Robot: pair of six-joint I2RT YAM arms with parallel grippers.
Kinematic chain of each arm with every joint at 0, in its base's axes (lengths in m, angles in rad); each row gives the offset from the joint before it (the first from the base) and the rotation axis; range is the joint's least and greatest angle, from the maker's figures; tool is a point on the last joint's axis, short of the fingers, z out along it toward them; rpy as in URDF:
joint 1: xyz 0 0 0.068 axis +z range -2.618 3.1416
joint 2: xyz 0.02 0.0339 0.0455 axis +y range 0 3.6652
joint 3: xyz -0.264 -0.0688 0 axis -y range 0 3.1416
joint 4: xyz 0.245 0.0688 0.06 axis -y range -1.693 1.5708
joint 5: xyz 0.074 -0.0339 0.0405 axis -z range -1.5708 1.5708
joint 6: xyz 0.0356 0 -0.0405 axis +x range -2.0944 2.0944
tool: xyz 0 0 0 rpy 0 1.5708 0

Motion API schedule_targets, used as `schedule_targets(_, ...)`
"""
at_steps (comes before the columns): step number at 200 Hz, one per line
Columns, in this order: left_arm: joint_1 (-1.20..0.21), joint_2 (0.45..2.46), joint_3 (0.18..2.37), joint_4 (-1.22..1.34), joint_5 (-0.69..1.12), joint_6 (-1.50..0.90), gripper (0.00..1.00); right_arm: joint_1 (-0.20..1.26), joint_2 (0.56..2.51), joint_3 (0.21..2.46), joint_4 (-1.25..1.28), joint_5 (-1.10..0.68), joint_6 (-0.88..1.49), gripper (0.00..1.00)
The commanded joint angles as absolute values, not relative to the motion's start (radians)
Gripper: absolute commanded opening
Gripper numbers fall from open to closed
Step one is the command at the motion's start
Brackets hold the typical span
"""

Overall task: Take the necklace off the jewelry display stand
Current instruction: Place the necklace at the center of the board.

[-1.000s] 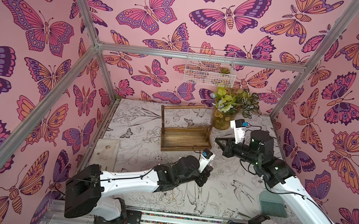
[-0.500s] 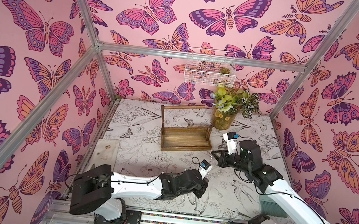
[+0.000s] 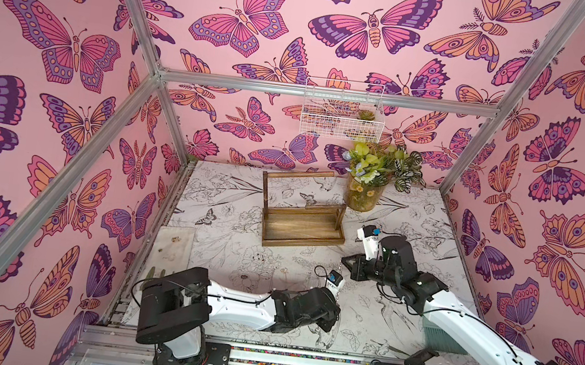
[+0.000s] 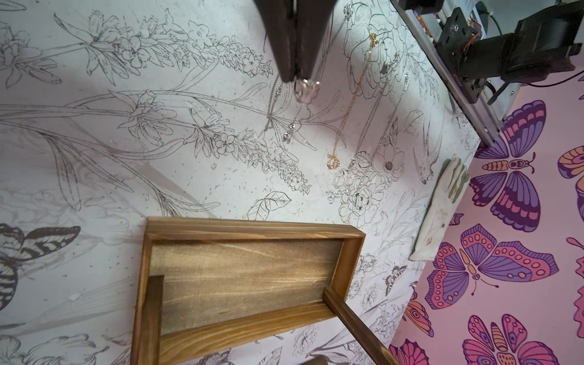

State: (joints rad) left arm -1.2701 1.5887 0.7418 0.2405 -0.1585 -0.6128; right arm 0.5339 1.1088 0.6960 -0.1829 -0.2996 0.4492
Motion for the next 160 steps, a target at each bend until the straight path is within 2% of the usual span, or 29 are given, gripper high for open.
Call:
schedule_targets(1, -1.294, 1.621, 0.748, 0.245, -0.15, -0.672, 0.0, 0.54, 1.127, 0.684, -0.118, -0.278, 0.452, 0.0)
schedule_targets(160, -1.347, 1.765, 0.793, 0.244, -0.102, -0.825, 0.0, 0.542, 1.256, 0.552, -0.019, -0.27, 0.467, 0.0)
